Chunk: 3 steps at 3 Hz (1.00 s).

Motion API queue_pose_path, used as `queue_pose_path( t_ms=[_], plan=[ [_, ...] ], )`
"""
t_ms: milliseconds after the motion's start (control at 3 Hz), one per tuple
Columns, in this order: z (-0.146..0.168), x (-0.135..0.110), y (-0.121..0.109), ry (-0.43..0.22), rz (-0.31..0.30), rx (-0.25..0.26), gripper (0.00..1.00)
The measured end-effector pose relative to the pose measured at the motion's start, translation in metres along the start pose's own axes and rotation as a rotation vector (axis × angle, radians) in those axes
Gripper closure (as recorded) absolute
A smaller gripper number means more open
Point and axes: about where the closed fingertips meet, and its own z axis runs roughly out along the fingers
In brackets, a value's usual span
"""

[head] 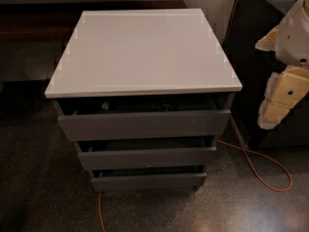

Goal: Pick water bottle from top drawer and place on counter

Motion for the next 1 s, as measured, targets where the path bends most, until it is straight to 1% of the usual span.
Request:
queue_pose_path(
  t_ms=[333,667,1000],
  plan=[
    [0.000,0.000,0.000,-0.001,0.000,0.001,0.00],
    [0.009,-0.004,-0.001,-0.028,-0.009,0.006,0.00],
    [0.025,-0.011,0.003,-0.055,-0.038,0.024,0.00]
  ],
)
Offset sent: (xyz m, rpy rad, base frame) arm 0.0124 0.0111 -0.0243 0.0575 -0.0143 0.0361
